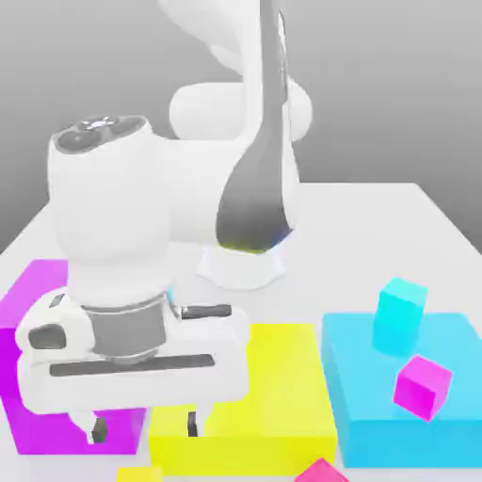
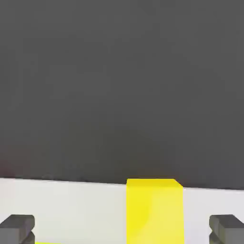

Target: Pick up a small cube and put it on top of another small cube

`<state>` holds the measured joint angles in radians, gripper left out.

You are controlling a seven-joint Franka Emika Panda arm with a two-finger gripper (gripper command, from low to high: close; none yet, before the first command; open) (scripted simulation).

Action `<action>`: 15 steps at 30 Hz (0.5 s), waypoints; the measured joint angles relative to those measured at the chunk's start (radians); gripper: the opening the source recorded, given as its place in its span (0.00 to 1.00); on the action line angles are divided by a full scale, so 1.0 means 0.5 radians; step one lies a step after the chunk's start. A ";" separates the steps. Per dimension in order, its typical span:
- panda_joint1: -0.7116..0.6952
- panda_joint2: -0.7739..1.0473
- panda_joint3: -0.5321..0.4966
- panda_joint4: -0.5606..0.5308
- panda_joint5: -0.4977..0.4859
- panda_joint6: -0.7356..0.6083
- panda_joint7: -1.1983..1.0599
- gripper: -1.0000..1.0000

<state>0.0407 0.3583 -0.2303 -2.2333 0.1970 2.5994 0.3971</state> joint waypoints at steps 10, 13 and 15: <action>-0.080 0.354 0.083 0.067 0.078 0.235 -0.078 0.00; -0.069 0.321 0.070 0.059 0.063 0.210 -0.068 0.00; -0.037 0.192 0.026 0.029 0.012 0.112 -0.032 0.00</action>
<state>0.0223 0.4543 -0.2172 -2.2188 0.2031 2.6555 0.3812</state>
